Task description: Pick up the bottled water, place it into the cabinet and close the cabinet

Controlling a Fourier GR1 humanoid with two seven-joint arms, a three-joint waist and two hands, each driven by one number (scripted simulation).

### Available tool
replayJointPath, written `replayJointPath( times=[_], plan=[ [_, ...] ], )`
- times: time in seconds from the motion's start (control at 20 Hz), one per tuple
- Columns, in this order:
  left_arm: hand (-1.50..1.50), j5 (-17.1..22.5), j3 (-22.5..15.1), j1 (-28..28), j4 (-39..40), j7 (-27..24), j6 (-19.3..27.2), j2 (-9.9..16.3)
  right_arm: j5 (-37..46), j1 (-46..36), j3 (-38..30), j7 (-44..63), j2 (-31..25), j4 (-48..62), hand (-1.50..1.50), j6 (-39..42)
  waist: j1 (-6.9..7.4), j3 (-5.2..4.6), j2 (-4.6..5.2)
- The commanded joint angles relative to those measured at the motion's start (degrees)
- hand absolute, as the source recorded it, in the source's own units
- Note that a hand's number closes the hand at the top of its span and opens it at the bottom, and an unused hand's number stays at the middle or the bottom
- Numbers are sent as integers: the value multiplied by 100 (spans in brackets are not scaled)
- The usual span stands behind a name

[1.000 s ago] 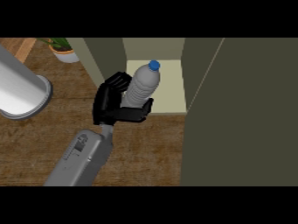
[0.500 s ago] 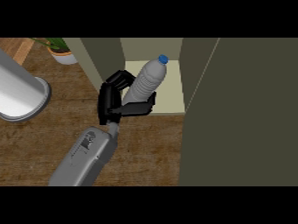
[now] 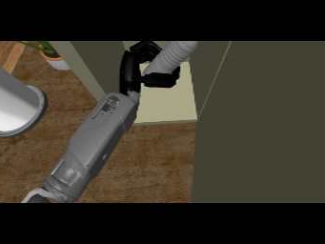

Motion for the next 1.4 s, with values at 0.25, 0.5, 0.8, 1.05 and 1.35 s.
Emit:
replayJointPath(
  times=[0.25, 0.5, 0.8, 1.05, 1.35],
  plan=[
    [150, -247, 442, -932, 2016, -854, 7, 158, -112, -262, -98, -62, -7, 281, -150, 105, -34, -1, 58],
    [150, -558, 366, -1124, 2631, -979, 431, 259, -219, -349, -199, -14, -22, 314, -150, 121, -38, 0, 62],
    [-150, -630, 461, -1121, 2998, -1323, 791, 378, -208, -352, -148, -175, 68, 380, -150, 108, -98, -3, 100],
    [-150, -667, 498, -1102, 3222, -1433, 846, 392, -244, -297, -200, 20, -124, 146, -150, 156, -106, -6, 98],
    [-150, -614, 606, -1213, 3385, -1273, 713, 604, -113, -79, -19, -61, -132, 5, -150, 114, -118, -7, 86]
  ],
)
